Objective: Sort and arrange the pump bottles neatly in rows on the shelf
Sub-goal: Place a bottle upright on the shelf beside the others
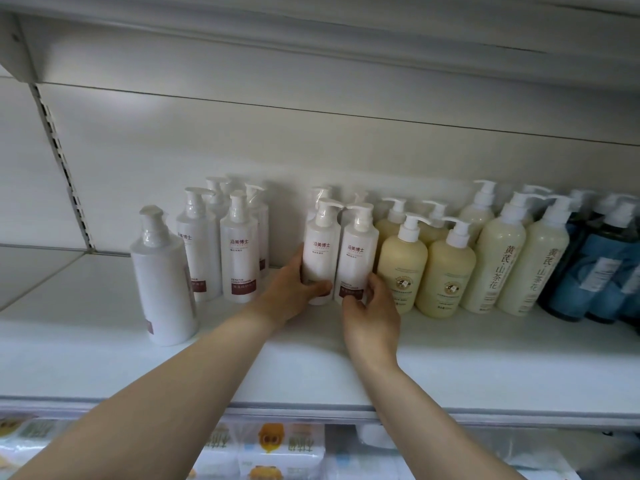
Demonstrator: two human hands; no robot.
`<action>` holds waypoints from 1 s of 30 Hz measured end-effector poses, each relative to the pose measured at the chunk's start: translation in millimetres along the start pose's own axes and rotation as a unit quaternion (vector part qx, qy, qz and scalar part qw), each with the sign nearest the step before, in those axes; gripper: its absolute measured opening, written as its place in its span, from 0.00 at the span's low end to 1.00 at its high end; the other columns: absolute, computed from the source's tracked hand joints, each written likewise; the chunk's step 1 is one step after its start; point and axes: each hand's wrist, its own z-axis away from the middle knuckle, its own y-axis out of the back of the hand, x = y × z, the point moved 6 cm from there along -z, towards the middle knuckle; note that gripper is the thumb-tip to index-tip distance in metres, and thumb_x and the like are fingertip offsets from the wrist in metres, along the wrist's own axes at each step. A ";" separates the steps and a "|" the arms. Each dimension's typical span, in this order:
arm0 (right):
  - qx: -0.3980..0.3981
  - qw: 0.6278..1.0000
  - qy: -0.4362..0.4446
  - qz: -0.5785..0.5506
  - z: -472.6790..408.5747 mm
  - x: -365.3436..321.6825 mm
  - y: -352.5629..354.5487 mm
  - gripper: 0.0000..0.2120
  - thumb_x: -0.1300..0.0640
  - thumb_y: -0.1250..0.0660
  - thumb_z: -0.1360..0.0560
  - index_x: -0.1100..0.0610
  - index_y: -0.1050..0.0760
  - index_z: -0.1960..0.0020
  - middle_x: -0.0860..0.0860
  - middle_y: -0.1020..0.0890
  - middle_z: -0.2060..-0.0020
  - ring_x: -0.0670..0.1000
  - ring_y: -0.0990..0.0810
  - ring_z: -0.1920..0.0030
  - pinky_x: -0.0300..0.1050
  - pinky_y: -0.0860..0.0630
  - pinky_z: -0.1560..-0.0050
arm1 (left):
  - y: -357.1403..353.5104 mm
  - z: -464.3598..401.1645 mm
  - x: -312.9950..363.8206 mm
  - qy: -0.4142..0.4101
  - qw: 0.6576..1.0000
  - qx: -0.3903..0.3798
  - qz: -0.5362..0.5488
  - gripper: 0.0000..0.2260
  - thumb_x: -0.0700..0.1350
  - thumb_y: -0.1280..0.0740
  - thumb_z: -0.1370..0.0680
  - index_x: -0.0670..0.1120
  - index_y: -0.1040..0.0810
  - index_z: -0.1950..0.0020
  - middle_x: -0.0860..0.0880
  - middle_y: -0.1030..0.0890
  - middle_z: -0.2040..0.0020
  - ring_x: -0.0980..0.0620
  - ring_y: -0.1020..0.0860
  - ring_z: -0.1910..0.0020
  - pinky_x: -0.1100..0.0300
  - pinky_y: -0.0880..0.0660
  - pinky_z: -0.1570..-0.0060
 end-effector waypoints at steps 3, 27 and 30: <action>-0.006 1.000 -0.005 0.001 -2.3 -1.4 1.7 0.23 0.56 0.36 0.26 0.51 0.28 0.30 0.47 0.19 0.39 0.52 0.21 0.41 0.45 0.27 0.42 | -1.3 2.1 1.8 0.014 1.000 0.006 -0.012 0.28 0.42 0.24 0.28 0.52 0.29 0.31 0.57 0.18 0.44 0.57 0.21 0.42 0.62 0.26 0.43; -0.225 0.967 0.007 -0.117 102.1 -71.9 -81.7 0.18 0.51 0.35 0.20 0.52 0.25 0.31 0.45 0.21 0.40 0.49 0.22 0.38 0.49 0.27 0.32 | 148.6 192.3 13.6 0.033 0.892 0.450 0.006 0.20 0.47 0.25 0.26 0.44 0.29 0.40 0.46 0.25 0.44 0.49 0.25 0.48 0.59 0.27 0.46; -0.249 0.960 0.009 -0.129 110.4 -79.0 -99.3 0.15 0.52 0.35 0.20 0.50 0.24 0.34 0.46 0.19 0.39 0.51 0.21 0.40 0.51 0.26 0.33 | 157.6 177.4 -0.7 0.078 0.913 0.400 -0.019 0.31 0.49 0.25 0.26 0.42 0.34 0.27 0.44 0.28 0.32 0.46 0.28 0.34 0.53 0.31 0.34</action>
